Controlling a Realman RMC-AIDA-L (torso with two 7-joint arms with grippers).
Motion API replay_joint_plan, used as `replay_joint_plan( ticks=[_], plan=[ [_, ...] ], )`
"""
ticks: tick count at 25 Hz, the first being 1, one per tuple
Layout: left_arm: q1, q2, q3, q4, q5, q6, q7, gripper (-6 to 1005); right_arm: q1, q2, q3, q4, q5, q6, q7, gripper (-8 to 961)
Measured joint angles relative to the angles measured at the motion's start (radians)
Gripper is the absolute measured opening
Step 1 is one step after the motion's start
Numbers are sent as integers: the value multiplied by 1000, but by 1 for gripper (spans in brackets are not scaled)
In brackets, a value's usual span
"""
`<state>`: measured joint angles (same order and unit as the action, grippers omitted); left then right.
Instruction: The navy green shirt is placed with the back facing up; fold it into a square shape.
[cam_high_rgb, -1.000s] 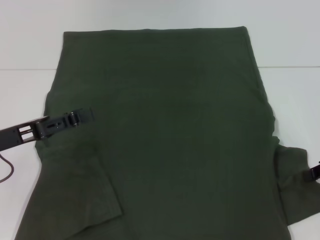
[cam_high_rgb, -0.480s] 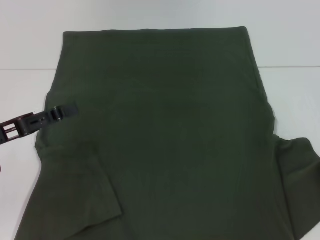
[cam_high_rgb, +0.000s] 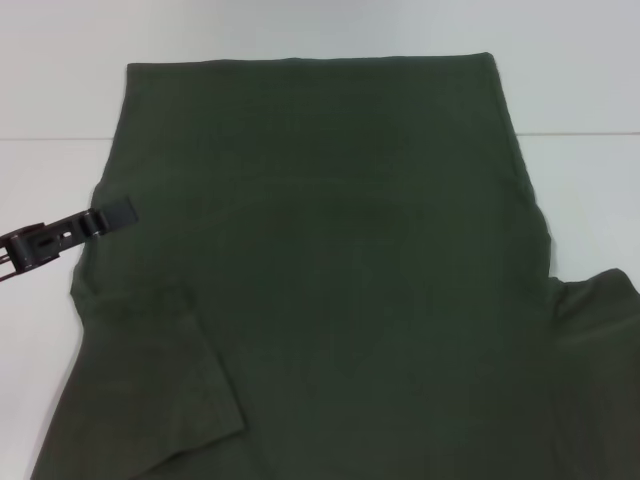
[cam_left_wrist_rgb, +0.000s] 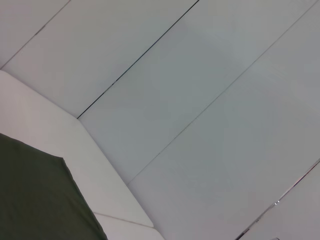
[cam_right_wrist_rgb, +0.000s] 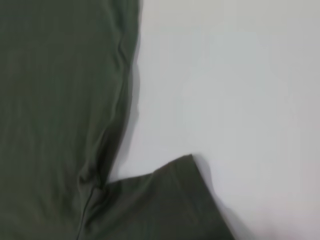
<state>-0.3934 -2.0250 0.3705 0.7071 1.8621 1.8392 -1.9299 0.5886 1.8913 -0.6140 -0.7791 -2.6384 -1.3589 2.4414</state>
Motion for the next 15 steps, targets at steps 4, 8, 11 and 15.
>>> replay_joint_plan(
  ticks=[4,8,11,15],
  plan=[
    [0,1,0,0,0,0,-1,736,16,-4,7,0,1,-12,0,32],
    [1,0,-1,0,0,0,-2,736,30,-2,2,-2,0,-60,1,34],
    [1,0,-6,0,0,0,-3,736,28,-1,8,-26,6,-127,-6,36],
    [1,2,-17,0,0,0,-3,736,18,-2,36,-79,25,-241,-14,38]
  ],
)
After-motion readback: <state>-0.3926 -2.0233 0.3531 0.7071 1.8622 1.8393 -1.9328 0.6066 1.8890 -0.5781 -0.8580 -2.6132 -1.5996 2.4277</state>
